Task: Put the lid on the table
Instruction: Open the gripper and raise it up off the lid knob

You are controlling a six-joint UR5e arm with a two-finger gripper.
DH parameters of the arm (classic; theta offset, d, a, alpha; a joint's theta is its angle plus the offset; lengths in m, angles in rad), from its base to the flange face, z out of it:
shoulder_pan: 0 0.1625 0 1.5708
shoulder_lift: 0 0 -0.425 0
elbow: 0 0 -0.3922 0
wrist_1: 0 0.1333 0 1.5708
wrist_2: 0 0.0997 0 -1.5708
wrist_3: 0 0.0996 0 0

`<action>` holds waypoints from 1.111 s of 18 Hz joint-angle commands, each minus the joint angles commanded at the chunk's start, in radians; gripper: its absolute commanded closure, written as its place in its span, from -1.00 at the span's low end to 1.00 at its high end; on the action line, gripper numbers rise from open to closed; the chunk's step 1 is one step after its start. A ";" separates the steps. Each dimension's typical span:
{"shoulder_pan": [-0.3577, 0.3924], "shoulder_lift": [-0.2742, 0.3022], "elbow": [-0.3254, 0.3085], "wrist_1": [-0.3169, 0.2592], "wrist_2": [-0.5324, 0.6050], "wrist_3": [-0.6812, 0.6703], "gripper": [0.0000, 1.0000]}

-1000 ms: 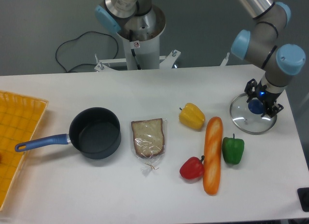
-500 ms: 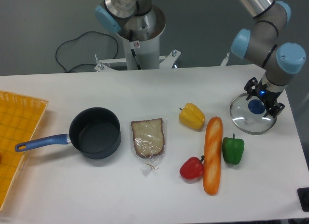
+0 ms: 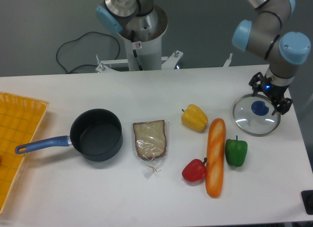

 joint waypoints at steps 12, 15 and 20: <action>-0.123 0.020 0.097 -0.126 0.012 -0.008 -1.00; -0.130 0.018 0.107 -0.121 0.012 -0.011 -1.00; -0.149 0.015 0.113 -0.118 0.011 -0.032 -1.00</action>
